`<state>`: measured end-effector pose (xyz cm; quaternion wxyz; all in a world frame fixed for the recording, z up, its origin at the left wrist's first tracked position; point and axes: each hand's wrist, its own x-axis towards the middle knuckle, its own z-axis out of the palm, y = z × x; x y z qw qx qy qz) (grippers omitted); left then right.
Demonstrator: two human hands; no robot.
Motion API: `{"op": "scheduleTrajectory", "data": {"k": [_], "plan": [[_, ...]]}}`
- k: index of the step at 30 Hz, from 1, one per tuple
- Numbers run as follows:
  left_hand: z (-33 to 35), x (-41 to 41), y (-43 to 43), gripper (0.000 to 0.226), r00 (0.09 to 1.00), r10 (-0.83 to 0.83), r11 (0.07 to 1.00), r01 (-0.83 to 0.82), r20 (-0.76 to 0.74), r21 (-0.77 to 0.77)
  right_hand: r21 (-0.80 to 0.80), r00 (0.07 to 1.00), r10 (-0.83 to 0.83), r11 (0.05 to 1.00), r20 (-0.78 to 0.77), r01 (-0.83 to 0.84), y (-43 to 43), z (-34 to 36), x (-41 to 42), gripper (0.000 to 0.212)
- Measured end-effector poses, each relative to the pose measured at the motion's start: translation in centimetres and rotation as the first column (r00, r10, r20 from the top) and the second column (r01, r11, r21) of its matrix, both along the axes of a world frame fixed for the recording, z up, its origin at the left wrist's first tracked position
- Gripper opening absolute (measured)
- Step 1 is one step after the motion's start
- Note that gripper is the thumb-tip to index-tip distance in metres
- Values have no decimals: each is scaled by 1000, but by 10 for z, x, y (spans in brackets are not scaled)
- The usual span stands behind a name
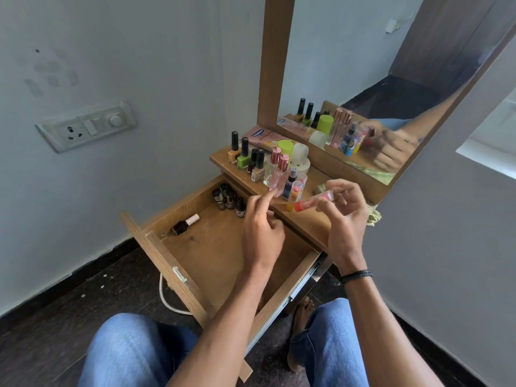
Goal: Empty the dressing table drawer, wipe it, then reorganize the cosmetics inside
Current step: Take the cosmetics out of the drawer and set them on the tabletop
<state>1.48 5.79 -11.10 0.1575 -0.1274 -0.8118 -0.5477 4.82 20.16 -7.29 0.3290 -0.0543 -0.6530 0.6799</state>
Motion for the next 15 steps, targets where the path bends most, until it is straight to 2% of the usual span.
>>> {"op": "scheduleTrajectory", "data": {"k": [3,5,7,11,15], "plan": [[5,-7,-19,62,996,89,994,-87,29,-64,-63,994,-102,993,-23,101,-2,4,-1,38],[9,-20,-39,58,985,155,977,-141,81,-160,-25,990,-138,990,2,138,-5,5,-2,43],[10,-38,-63,59,962,220,931,-158,163,-329,65,988,-150,987,46,147,-8,5,-5,47],[5,-65,-107,62,909,294,766,-39,296,-642,166,981,-140,979,134,117,-6,3,-13,43],[-7,-75,-129,61,900,298,654,51,319,-755,274,962,-175,955,210,114,-1,-3,-18,35]]}}
